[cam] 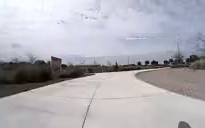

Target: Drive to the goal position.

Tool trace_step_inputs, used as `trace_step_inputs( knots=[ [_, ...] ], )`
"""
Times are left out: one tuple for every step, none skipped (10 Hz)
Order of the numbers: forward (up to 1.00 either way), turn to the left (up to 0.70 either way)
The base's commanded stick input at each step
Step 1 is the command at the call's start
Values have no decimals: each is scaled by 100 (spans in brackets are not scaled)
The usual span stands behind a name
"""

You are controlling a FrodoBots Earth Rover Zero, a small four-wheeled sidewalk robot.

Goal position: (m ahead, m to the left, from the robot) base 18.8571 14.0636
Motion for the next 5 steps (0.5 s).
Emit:
trace_step_inputs(
  knots=[
    [100,0],
    [100,0],
    [100,0],
    [100,0],
    [100,0]
  ],
)
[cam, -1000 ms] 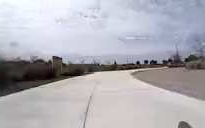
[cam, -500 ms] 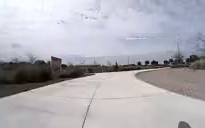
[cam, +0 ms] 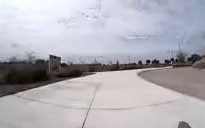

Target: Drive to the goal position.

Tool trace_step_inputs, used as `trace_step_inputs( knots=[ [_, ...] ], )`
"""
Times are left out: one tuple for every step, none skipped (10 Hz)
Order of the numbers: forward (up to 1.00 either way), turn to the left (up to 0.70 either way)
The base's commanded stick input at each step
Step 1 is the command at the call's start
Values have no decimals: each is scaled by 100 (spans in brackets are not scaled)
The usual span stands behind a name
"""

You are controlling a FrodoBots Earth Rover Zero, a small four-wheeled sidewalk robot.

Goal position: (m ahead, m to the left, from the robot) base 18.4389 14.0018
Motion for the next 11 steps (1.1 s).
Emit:
trace_step_inputs(
  knots=[
    [100,0],
    [100,0],
    [100,0],
    [100,0],
    [100,0],
    [100,0],
    [100,0],
    [100,0],
    [100,0],
    [100,0],
    [100,0]
  ],
)
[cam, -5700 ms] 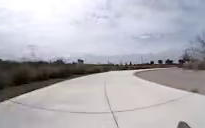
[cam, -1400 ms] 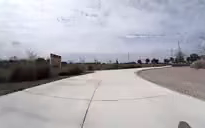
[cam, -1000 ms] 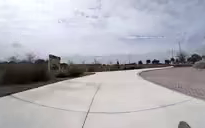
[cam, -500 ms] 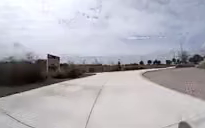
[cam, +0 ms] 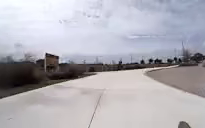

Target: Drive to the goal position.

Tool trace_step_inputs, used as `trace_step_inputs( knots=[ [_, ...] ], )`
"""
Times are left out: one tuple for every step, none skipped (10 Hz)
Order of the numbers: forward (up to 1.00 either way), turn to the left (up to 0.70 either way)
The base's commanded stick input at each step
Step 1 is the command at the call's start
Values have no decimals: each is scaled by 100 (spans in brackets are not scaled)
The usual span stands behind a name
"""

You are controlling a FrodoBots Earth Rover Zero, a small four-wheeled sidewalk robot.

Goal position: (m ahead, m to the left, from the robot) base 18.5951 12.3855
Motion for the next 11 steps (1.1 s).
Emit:
trace_step_inputs(
  knots=[
    [100,0],
    [100,0],
    [100,0],
    [100,0],
    [100,0],
    [100,0],
    [100,0],
    [100,0],
    [100,-8],
    [100,-18],
    [100,-28]
  ],
)
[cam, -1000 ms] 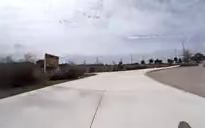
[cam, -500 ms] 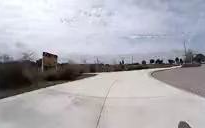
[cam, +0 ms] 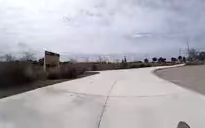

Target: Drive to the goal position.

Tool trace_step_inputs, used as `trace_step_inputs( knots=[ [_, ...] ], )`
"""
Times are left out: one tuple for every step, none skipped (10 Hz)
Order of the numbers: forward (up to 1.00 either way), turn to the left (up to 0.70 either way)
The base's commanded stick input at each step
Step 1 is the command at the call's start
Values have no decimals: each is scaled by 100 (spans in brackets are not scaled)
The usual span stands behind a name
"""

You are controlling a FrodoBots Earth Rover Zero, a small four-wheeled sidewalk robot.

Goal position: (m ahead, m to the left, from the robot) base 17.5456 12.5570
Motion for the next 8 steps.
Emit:
trace_step_inputs(
  knots=[
    [100,-38],
    [100,-33],
    [100,-25],
    [100,-17],
    [100,-8],
    [100,0],
    [100,0],
    [100,0]
  ],
)
